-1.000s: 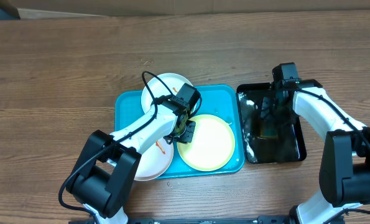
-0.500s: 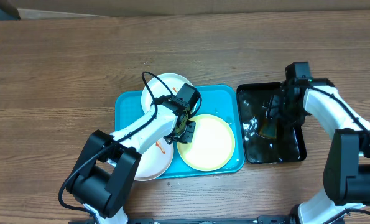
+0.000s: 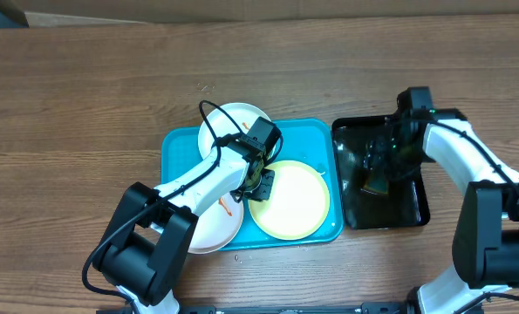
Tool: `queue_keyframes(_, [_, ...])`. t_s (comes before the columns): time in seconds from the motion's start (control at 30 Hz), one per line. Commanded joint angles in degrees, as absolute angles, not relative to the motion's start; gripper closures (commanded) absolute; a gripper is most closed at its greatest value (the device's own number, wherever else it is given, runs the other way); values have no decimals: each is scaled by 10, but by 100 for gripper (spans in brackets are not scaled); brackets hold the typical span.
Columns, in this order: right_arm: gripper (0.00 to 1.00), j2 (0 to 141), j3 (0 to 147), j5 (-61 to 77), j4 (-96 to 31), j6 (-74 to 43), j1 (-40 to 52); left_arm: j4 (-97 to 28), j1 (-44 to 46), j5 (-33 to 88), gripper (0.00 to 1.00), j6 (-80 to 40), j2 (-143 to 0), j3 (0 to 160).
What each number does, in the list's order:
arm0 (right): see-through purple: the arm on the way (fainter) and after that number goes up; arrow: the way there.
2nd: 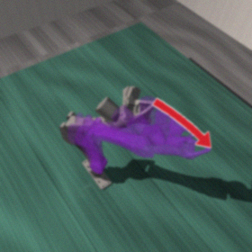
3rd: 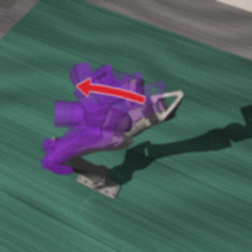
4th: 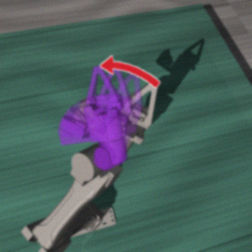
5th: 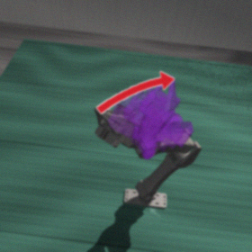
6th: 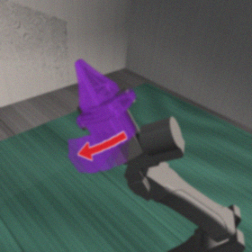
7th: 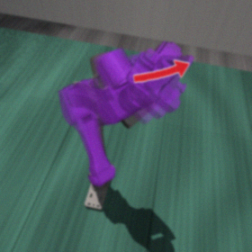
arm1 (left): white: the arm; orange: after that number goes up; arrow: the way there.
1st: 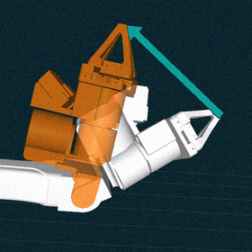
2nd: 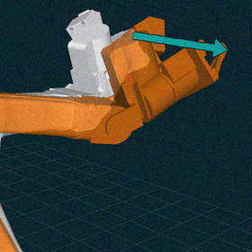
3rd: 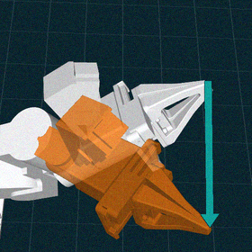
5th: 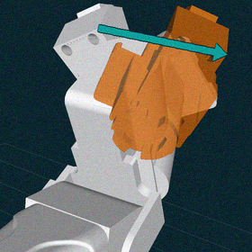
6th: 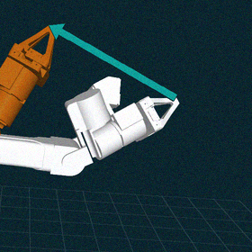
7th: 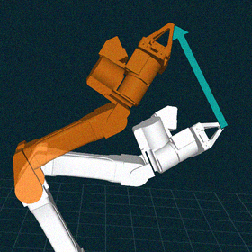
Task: Clean dirty plates on tray and stack at the side
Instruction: 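Release the sponge in the black tray and lift the right gripper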
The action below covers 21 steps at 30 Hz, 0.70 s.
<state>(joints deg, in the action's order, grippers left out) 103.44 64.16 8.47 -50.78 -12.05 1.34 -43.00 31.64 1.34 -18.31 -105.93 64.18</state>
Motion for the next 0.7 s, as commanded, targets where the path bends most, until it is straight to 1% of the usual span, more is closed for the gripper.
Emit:
queue_keyframes(0.0, [38, 1027, 619, 18, -502, -138, 14, -430, 315, 15, 77, -189, -1076, 632])
queue_keyframes(0.07, [46, 1026, 622, -7, -507, -140, 13, -431, 315, 15, 79, -188, -1076, 632])
queue_keyframes(0.1, [46, 1026, 625, -9, -510, -140, 13, -431, 315, 15, 78, -188, -1076, 632])
queue_keyframes(0.4, [45, 1026, 681, -13, -557, -153, 9, -430, 315, 15, 77, -189, -1076, 632])
queue_keyframes(0.53, [30, 1026, 689, -1, -559, -152, 9, -430, 315, 15, 77, -189, -1076, 632])
queue_keyframes(0.67, [26, 1026, 702, 3, -563, -152, 9, -430, 315, 15, 78, -189, -1076, 631])
